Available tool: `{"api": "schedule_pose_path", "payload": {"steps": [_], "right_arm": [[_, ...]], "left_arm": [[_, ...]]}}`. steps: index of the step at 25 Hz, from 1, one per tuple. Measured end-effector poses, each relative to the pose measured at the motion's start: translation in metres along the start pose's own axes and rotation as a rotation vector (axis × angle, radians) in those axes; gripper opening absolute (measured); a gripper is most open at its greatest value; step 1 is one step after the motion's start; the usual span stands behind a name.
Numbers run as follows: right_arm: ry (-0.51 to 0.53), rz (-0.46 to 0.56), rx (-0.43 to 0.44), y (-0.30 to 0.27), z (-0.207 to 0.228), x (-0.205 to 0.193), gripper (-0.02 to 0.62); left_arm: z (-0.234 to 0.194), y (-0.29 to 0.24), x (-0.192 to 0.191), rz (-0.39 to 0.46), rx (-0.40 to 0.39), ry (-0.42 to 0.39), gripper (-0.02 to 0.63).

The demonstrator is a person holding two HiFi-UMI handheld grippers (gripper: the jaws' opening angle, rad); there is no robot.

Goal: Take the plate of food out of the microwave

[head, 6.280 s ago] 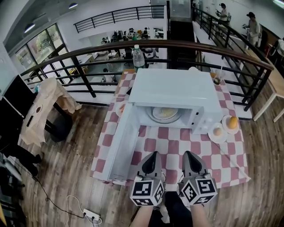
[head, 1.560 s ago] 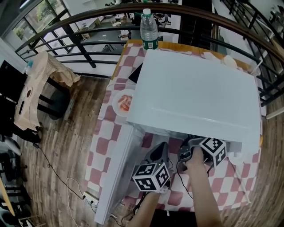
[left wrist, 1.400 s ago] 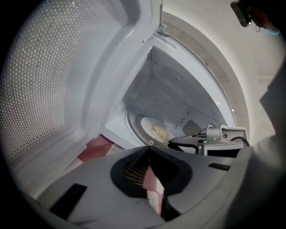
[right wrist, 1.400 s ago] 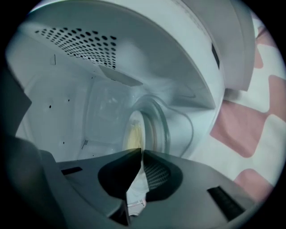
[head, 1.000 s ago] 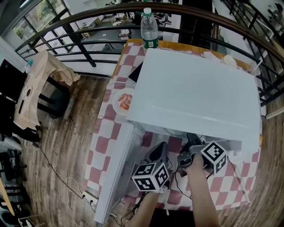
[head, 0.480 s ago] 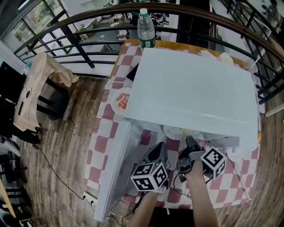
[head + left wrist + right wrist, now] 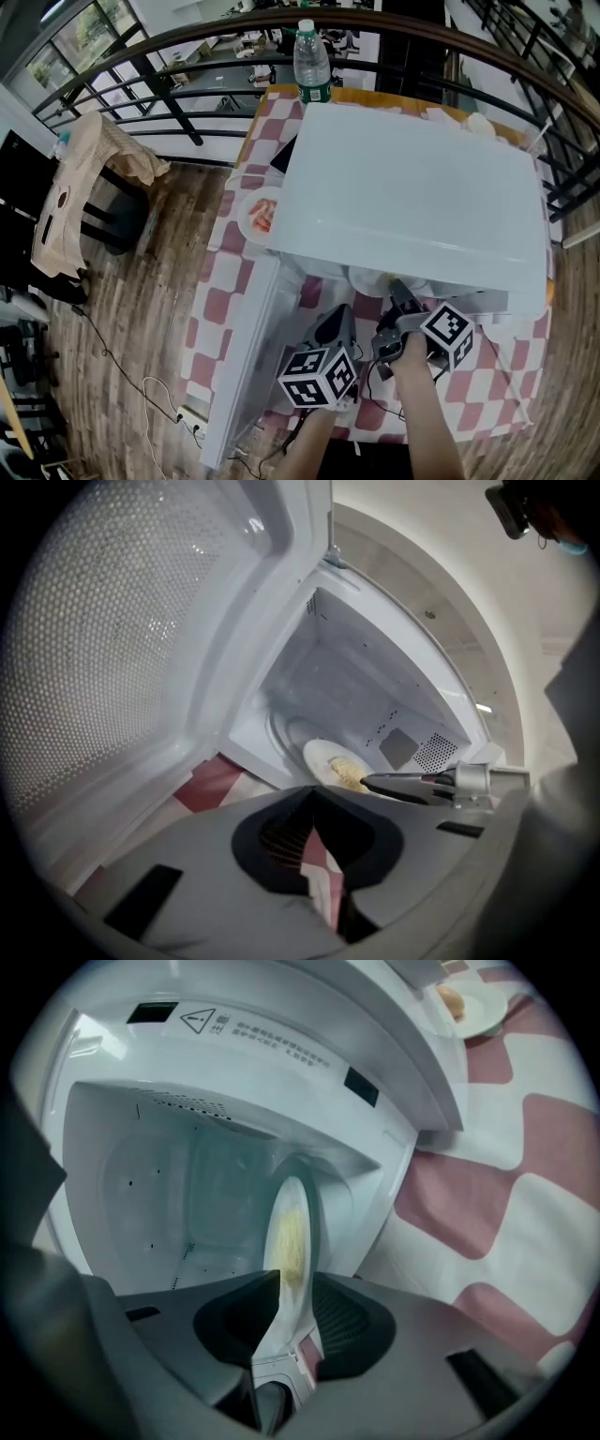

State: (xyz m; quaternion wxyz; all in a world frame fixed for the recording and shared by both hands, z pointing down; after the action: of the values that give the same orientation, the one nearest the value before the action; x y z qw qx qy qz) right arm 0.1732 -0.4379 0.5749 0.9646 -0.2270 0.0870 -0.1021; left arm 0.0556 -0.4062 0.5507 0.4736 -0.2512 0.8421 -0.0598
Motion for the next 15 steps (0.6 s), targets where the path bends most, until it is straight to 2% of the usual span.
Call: {"api": "schedule_pose_path", "payload": {"steps": [1, 2, 7, 15], "right_arm": [[-0.004, -0.002, 0.012, -0.0014, -0.0018, -0.0009, 0.127], [-0.005, -0.005, 0.021, -0.0026, -0.0032, -0.0017, 0.087], [0.024, -0.022, 0.022, -0.0043, -0.0021, -0.005, 0.044], [-0.002, -0.005, 0.024, 0.0026, 0.0007, -0.0043, 0.04]], "left_arm": [[-0.0008, 0.0, -0.0005, -0.001, 0.002, 0.002, 0.002], [-0.0017, -0.0001, -0.001, -0.002, 0.004, 0.003, 0.002], [-0.0039, 0.0, -0.0025, -0.007, 0.009, 0.009, 0.002], [-0.0037, 0.0003, -0.0028, -0.002, 0.008, 0.012, 0.002]]}}
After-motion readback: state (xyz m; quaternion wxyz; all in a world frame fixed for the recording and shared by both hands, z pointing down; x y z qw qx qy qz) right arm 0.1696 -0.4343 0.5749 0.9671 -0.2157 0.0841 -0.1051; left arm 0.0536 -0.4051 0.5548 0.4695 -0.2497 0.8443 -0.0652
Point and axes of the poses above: the fingertips, and each gripper's own axes: y backward along the fingers, z to its right, x out of its top, the point moved 1 cm from there along y, backward along the fingers, and after that the axes turned 11 degrees about z, right-handed, at the moved point
